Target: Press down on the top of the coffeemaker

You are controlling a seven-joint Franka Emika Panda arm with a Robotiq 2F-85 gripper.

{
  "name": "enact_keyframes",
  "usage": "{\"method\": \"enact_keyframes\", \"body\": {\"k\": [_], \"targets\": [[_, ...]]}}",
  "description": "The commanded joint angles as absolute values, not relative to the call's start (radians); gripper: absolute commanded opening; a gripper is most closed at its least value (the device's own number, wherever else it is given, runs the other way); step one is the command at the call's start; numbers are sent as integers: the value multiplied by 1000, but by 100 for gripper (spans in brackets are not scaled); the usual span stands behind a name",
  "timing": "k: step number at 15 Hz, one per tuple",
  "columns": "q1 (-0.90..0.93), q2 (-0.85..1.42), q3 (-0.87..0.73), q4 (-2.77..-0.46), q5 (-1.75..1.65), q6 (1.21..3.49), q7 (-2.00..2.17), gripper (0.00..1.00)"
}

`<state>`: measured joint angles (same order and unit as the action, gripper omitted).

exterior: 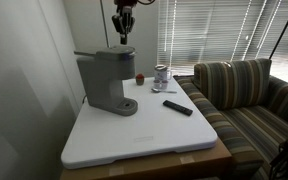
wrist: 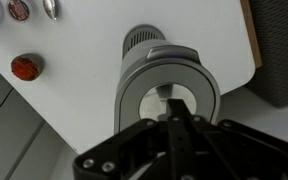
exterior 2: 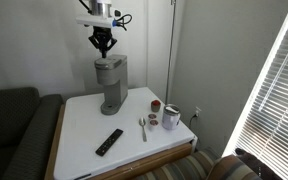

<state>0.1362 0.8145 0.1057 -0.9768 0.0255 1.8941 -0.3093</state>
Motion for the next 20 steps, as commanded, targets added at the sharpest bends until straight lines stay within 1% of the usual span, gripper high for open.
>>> {"method": "enact_keyframes", "body": {"k": [1, 4, 7, 13, 20], "targets": [[128, 969, 135, -789, 31, 1805, -356, 0], [132, 1042, 145, -684, 36, 1750, -385, 0], [133, 1066, 139, -636, 41, 1715, -396, 0], [157, 987, 110, -641, 3, 1686, -337, 0], [175, 975, 107, -605, -18, 1664, -297, 0]]}}
